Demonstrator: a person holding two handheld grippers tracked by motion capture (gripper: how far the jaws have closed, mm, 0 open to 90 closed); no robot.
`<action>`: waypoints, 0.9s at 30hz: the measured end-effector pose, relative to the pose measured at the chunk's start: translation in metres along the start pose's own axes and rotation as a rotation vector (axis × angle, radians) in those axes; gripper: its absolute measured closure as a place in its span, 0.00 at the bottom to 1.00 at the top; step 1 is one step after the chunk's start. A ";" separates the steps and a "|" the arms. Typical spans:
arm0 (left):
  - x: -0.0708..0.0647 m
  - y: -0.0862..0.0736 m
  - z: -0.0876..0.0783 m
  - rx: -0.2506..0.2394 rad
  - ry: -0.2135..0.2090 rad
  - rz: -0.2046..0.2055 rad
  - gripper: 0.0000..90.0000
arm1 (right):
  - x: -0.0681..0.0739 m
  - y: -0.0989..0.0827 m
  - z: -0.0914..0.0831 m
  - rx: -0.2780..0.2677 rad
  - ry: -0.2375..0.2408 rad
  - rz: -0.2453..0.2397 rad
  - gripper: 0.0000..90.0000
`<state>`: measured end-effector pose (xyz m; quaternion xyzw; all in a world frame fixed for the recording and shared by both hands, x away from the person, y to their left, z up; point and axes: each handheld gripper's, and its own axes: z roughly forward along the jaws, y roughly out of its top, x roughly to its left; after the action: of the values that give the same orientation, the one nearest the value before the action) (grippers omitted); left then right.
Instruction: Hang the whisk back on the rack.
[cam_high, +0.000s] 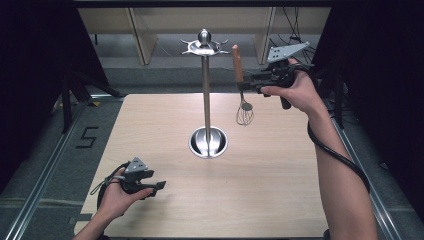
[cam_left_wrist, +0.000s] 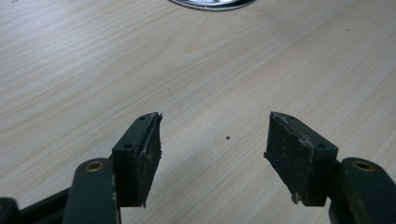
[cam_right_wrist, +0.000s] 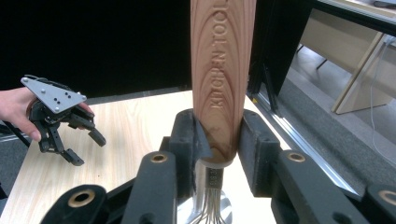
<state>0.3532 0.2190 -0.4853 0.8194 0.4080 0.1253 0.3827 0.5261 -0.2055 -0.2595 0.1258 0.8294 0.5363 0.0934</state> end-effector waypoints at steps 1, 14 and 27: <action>0.000 0.000 -0.001 0.007 -0.006 0.008 0.38 | 0.000 0.000 0.000 0.001 0.000 0.007 0.77; 0.000 0.000 0.000 0.001 -0.008 0.002 0.38 | -0.001 0.003 0.003 -0.001 0.012 -0.017 0.77; 0.000 0.000 0.000 0.005 -0.001 0.005 0.38 | -0.001 0.007 0.005 0.011 0.020 -0.008 0.77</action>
<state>0.3536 0.2191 -0.4857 0.8213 0.4062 0.1249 0.3806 0.5292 -0.1984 -0.2554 0.1176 0.8337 0.5326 0.0864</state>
